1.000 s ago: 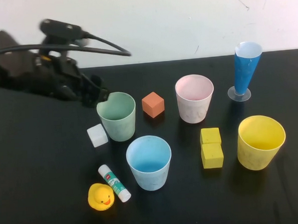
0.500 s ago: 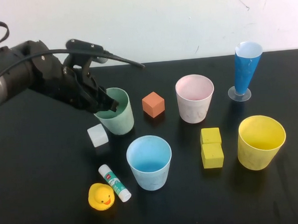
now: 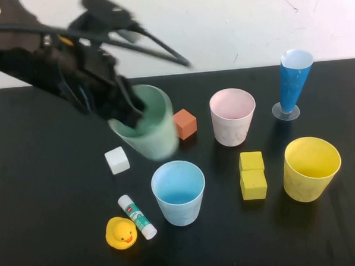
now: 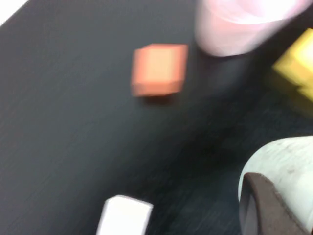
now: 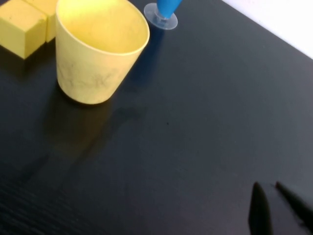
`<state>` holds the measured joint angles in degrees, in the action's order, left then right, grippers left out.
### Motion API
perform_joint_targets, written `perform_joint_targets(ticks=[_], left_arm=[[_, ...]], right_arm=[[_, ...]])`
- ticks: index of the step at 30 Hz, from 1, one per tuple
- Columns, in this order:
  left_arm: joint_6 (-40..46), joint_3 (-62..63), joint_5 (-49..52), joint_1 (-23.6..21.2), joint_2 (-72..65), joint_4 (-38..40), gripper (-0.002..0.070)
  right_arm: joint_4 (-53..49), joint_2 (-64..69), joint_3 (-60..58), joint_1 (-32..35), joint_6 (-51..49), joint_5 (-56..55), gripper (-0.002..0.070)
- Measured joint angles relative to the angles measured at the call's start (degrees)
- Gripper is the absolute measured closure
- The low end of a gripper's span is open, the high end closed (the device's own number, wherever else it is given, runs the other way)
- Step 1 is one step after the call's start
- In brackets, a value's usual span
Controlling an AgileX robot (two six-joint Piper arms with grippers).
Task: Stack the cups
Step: Place the green cup on the blue cup
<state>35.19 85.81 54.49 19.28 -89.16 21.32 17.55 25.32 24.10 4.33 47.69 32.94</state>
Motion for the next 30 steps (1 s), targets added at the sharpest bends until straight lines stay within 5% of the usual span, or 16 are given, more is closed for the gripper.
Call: perform_joint_targets(ticks=[7, 20, 30], left_arm=[[-5.36, -3.56, 2.7, 14.02, 4.8, -13.08, 0.0648], [-8.59, -7.02, -6.32, 15.22, -0.23, -17.23, 0.0639], [-12.24, -6.79, -8.02, 15.22, -0.72, -17.8, 0.0354]], right_arm=[[0.78, 0.0, 0.0, 0.0, 0.1, -0.15, 0.0679], [4.49, 0.0, -0.03, 0.0, 2.51, -0.57, 0.0679], [17.3, 5.88, 8.64, 0.0, 9.73, 13.92, 0.0679]])
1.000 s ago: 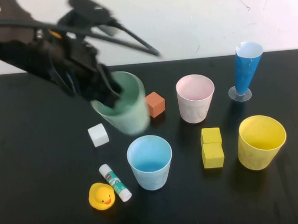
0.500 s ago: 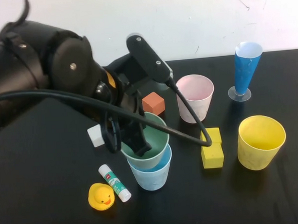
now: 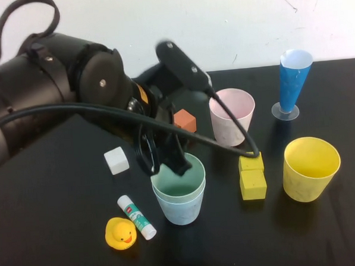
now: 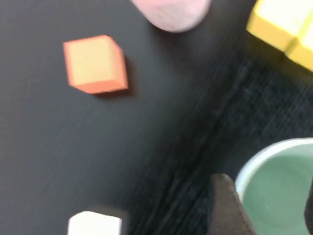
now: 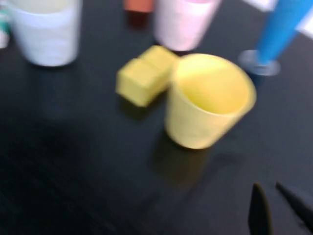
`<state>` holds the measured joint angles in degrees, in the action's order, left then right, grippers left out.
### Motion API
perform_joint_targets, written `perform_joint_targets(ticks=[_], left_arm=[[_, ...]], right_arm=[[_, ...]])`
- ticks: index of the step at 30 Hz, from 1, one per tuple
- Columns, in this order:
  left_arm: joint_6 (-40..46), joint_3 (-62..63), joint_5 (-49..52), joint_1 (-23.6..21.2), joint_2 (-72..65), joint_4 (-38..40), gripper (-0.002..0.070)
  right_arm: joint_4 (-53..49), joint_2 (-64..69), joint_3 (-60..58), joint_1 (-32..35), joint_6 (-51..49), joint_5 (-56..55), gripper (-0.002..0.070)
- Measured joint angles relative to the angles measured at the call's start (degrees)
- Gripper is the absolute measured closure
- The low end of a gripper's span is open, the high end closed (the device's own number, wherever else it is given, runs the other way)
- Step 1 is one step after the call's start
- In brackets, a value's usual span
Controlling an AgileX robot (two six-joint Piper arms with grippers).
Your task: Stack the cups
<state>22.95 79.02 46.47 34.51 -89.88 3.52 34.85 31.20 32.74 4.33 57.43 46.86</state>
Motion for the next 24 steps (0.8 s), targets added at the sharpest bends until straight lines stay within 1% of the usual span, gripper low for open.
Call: perform_joint_targets(ticks=[1, 3, 6, 7, 8, 9, 11, 14, 16, 19, 22, 24], left_arm=[[-1.24, 0.12, -0.73, 0.0, 0.38, -0.58, 0.0356], [-4.15, 0.35, -2.84, 0.0, 1.8, -2.71, 0.0392], [-8.14, 0.35, -5.86, 0.0, 4.97, -6.06, 0.0515], [-9.7, 0.35, -6.86, 0.0, 6.32, -7.31, 0.0568], [-11.45, 0.35, -7.89, 0.0, 7.72, -8.51, 0.0604], [-12.49, 0.35, -8.8, 0.0, 8.91, -9.51, 0.0624], [-15.69, 0.19, -11.44, 0.0, 12.55, -11.75, 0.0654], [-17.48, -2.34, -15.39, 0.0, 18.59, -12.92, 0.0667], [-17.8, -5.72, -17.42, 0.0, 23.21, -13.29, 0.0671], [-18.04, -11.92, -19.74, 0.0, 30.91, -13.37, 0.0672], [-18.4, -18.84, -20.75, 0.0, 38.75, -13.51, 0.0673], [-18.97, -22.66, -21.25, 0.0, 43.05, -13.51, 0.0673]], right_arm=[[0.21, 2.04, 2.24, 0.0, 0.22, 2.32, 0.0679], [0.3, 6.49, 6.76, 0.0, 1.07, 5.61, 0.0679], [0.34, 13.62, 12.73, 0.0, 2.63, 8.47, 0.0679], [0.34, 16.49, 14.76, 0.0, 3.37, 9.24, 0.0679], [0.34, 18.89, 16.33, 0.0, 4.15, 9.79, 0.0679], [0.34, 22.0, 18.15, 0.0, 5.36, 10.54, 0.0679], [0.34, 28.09, 21.45, -0.13, 7.21, 11.3, 0.0679], [-1.6, 35.88, 25.28, -2.22, 8.82, 11.15, 0.0674], [-4.72, 39.6, 27.64, -4.51, 8.42, 11.03, 0.0647], [-9.63, 44.6, 31.19, -8.17, 6.15, 11.03, 0.0553], [-11.57, 48.8, 34.03, -11.05, 5.55, 10.22, 0.0386], [-11.86, 51.8, 35.36, -12.22, 5.55, 8.76, 0.0261]])
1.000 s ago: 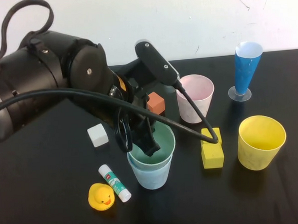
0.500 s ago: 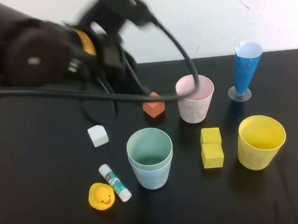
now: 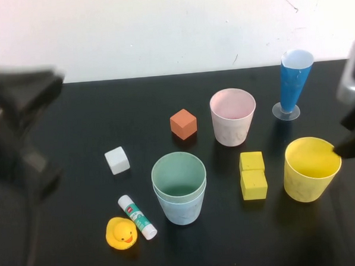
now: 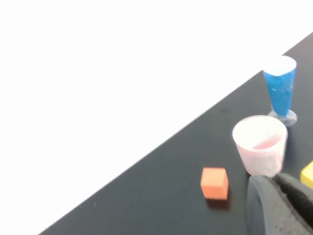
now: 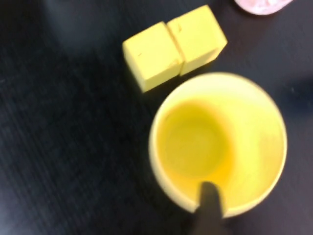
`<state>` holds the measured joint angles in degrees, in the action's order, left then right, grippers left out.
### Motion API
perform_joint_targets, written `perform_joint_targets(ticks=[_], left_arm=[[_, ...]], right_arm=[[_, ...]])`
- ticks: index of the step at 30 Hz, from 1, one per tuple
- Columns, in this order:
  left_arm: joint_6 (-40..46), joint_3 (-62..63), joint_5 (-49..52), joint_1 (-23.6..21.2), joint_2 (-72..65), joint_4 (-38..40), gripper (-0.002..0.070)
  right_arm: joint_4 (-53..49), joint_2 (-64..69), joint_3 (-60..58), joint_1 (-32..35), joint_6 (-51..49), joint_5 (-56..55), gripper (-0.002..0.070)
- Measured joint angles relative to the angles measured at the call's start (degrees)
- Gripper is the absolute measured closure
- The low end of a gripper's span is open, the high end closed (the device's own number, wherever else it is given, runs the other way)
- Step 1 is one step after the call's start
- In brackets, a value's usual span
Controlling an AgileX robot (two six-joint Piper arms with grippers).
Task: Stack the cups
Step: Pick up the yellow cup, then place the yellow cup on the pink cup
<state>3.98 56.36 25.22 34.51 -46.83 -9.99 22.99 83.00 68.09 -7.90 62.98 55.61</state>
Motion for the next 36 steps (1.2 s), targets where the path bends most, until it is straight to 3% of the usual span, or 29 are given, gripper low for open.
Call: perform_joint_targets(ticks=[4, 8, 13, 18, 20, 27, 36], left_arm=[[-0.33, -7.47, -1.85, 0.0, 7.39, -0.38, 0.0673], [-0.38, -12.51, -3.51, 0.0, 13.54, -0.52, 0.0673], [-0.75, -15.94, -3.81, 0.0, 18.15, -0.52, 0.0673], [-0.95, -19.49, -3.92, 0.0, 21.95, -1.01, 0.0673], [-1.11, -21.55, -4.06, 0.0, 23.65, -1.48, 0.0673], [-2.37, -30.88, -4.06, 0.0, 29.37, -1.7, 0.0673], [-3.98, -38.41, -9.52, 0.0, 34.71, -4.88, 0.0673]], right_arm=[[-1.45, 5.21, 1.97, -0.44, 0.0, -3.45, 0.0155], [-2.13, 10.08, 3.24, -0.44, 0.0, -5.37, 0.0163], [-0.71, 14.8, 3.45, -0.49, 0.0, -5.5, 0.0289], [1.86, 17.93, 4.49, -0.49, 0.0, -3.45, 0.058], [3.06, 18.03, 6.04, -0.49, 0.0, -1.81, 0.063], [4.15, 18.03, 21.4, -2.03, -2.65, 6.9, 0.0645], [1.87, 24.7, 40.57, -8.28, -7.24, 4.85, 0.0646]])
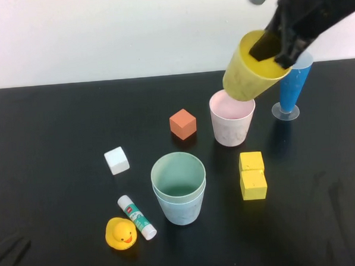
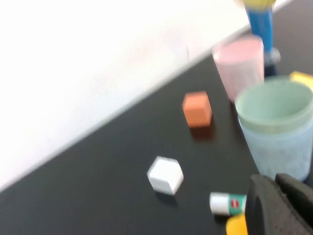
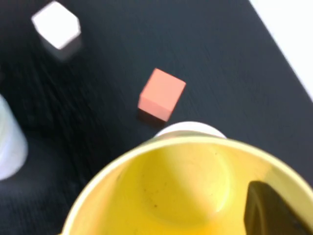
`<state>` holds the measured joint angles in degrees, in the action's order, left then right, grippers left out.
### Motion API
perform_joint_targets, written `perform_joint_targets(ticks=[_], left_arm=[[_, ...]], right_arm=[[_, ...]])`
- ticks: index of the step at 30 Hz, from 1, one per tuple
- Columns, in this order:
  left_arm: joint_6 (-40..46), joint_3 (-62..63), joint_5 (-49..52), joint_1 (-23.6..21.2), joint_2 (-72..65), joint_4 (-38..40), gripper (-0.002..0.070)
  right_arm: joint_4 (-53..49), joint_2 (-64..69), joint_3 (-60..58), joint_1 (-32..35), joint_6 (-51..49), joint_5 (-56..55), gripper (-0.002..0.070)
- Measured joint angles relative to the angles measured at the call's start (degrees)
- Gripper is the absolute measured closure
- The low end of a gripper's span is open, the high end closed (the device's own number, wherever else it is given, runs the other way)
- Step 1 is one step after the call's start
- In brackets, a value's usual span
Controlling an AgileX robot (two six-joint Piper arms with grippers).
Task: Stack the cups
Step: Place the yellow cup on the pink cup
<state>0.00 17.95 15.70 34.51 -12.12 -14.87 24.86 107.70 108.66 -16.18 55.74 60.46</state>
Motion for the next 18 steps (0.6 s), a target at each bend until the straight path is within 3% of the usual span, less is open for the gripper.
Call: perform_joint_targets(ticks=[13, 15, 18], left_arm=[[-0.47, -3.09, -4.12, 0.0, 0.46, -1.98, 0.0673], [-0.57, -3.21, -4.41, 0.0, 0.46, -2.38, 0.0673], [-0.57, -3.72, -4.79, 0.0, 0.46, -2.4, 0.0673]], right_arm=[[-6.26, 12.52, 7.49, -1.61, -2.05, 0.82, 0.0634], [-5.85, 13.23, 7.49, -1.61, -2.17, 0.94, 0.0586], [-4.39, 14.18, 7.57, -1.61, -2.17, 0.94, 0.0438]])
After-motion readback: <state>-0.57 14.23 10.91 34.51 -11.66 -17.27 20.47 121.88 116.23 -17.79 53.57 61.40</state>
